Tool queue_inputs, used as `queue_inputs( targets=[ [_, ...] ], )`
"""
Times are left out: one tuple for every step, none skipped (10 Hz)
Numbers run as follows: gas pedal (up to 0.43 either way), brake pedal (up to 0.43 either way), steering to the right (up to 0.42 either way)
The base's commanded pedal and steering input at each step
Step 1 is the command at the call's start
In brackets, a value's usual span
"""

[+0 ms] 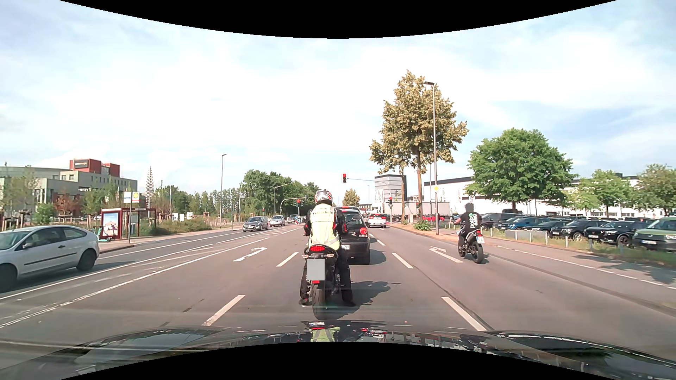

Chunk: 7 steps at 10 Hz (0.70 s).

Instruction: Follow the waypoints while adhering to traffic rules and regulations

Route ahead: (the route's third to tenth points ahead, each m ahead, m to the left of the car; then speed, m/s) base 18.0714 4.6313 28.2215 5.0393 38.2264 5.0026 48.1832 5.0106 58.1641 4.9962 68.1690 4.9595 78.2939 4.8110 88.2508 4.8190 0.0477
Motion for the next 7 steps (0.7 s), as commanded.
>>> queue_inputs(
  targets=[
    [0.0, 0.128, -0.007],
    [0.0, 0.085, -0.006],
    [0.0, 0.061, -0.007],
    [0.0, 0.024, -0.006],
    [0.0, 0.0, -0.006],
    [0.0, 0.0, -0.007],
    [0.0, 0.0, -0.006]
  ],
)
